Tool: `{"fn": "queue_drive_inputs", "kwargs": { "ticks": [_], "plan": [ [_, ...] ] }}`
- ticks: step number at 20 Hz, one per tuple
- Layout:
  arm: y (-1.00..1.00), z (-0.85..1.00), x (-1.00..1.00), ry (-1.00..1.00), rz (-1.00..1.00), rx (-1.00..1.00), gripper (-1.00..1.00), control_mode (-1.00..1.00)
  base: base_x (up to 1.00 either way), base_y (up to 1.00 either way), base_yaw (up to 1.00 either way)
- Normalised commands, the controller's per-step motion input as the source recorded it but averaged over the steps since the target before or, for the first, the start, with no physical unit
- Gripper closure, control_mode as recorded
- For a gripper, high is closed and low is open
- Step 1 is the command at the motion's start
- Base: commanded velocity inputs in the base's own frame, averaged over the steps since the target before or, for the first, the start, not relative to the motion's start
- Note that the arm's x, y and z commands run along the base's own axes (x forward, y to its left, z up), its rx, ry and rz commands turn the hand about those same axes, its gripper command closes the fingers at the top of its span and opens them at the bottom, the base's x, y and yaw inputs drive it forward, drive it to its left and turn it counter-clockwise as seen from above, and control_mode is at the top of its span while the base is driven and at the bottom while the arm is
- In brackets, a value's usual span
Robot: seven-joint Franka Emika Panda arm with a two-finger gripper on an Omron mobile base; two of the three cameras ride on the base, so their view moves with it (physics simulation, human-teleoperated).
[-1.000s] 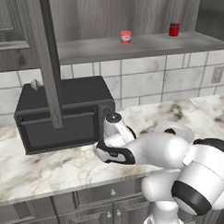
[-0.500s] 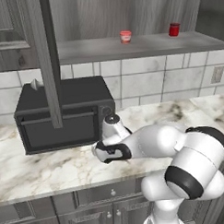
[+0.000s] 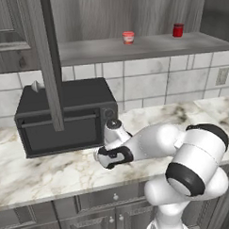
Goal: Pick the avocado and bread from the counter and place them on the plate. Then pick the jam from the cabinet and place it next to the plate. Lastly close the cabinet door.
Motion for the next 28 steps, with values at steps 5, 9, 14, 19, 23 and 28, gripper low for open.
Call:
{"fn": "queue_drive_inputs", "kwargs": {
  "ticks": [5, 9, 14, 19, 23, 28],
  "plan": [
    [0.00, -0.07, 0.02, 0.00, 0.01, 0.00, -1.00, -1.00, 0.00, 0.00, 0.00],
    [0.00, -0.05, 0.00, 0.00, 0.01, 0.00, 1.00, -1.00, 0.00, 0.00, 0.00],
    [0.00, -0.04, -0.05, -0.01, 0.02, 0.00, 1.00, -1.00, 0.00, 0.00, 0.00],
    [-0.03, -0.02, -0.16, -0.01, 0.03, 0.00, 1.00, -1.00, 0.00, 0.00, 0.00],
    [-0.13, 0.02, -0.41, -0.01, 0.02, 0.00, 1.00, -1.00, 0.00, 0.00, 0.00],
    [-0.25, 0.07, -0.51, -0.02, 0.00, 0.00, 1.00, -1.00, 0.00, 0.00, 0.00]
  ]
}}
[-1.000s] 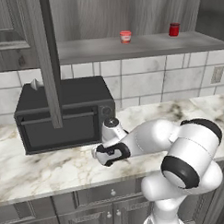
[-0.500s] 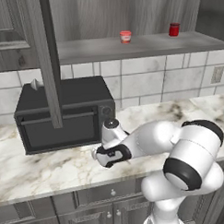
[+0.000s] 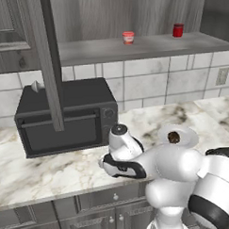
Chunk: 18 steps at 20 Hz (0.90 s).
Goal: Pick the avocado and bread from the counter and place them on the plate. Then pick the jam from the cabinet and place it next to the plate. Lastly close the cabinet door.
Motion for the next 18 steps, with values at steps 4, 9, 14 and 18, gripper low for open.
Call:
{"fn": "queue_drive_inputs", "kwargs": {
  "ticks": [4, 9, 14, 18],
  "plan": [
    [-0.32, 0.12, -0.43, -0.01, 0.00, 0.00, 1.00, -1.00, 0.00, 0.00, 0.00],
    [-0.39, 0.19, -0.35, 0.00, 0.00, 0.00, 1.00, -1.00, 0.00, 0.00, 0.00],
    [-0.40, 0.25, -0.22, 0.00, -0.01, 0.00, 1.00, -1.00, 0.00, 0.00, 0.00],
    [-0.45, 0.26, -0.18, 0.00, -0.03, 0.00, 1.00, -1.00, 0.00, 0.00, 0.00]
  ]
}}
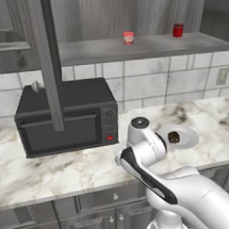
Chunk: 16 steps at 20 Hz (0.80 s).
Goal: Pick the avocado and bread from the counter and place them on the plate. Then pick the jam from the cabinet and place it next to the plate. Lastly close the cabinet door.
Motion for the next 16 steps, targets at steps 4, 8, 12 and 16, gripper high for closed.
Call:
{"fn": "queue_drive_inputs", "kwargs": {
  "ticks": [4, 8, 12, 16],
  "plan": [
    [-0.46, 0.25, -0.13, 0.00, -0.02, 0.00, 1.00, -1.00, 0.00, 0.00, 0.00],
    [-0.47, 0.25, -0.08, 0.00, -0.03, 0.00, 1.00, -1.00, 0.00, 0.00, 0.00],
    [-0.48, 0.26, -0.01, 0.00, -0.07, 0.00, 1.00, -1.00, 0.00, 0.00, 0.00],
    [-0.48, 0.27, 0.00, 0.00, -0.07, 0.00, 1.00, -1.00, 0.00, 0.00, 0.00]
  ]
}}
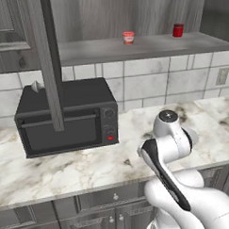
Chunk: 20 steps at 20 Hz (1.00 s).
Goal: Pick the avocado and bread from the counter and place them on the plate. Then pick the jam from the cabinet and place it next to the plate. Lastly close the cabinet door.
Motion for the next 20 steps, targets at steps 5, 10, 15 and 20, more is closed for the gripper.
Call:
{"fn": "queue_drive_inputs", "kwargs": {
  "ticks": [5, 10, 15, 20],
  "plan": [
    [-0.47, 0.26, 0.00, 0.00, -0.05, 0.00, 1.00, -1.00, 0.00, 0.00, 0.00],
    [-0.46, 0.26, 0.00, 0.00, -0.02, 0.00, 1.00, -1.00, 0.00, 0.00, 0.00],
    [-0.48, 0.23, 0.02, 0.02, -0.05, 0.00, 1.00, -1.00, 0.00, 0.00, 0.00],
    [-0.48, 0.17, 0.10, 0.05, -0.06, 0.00, 1.00, -1.00, 0.00, 0.00, 0.00]
  ]
}}
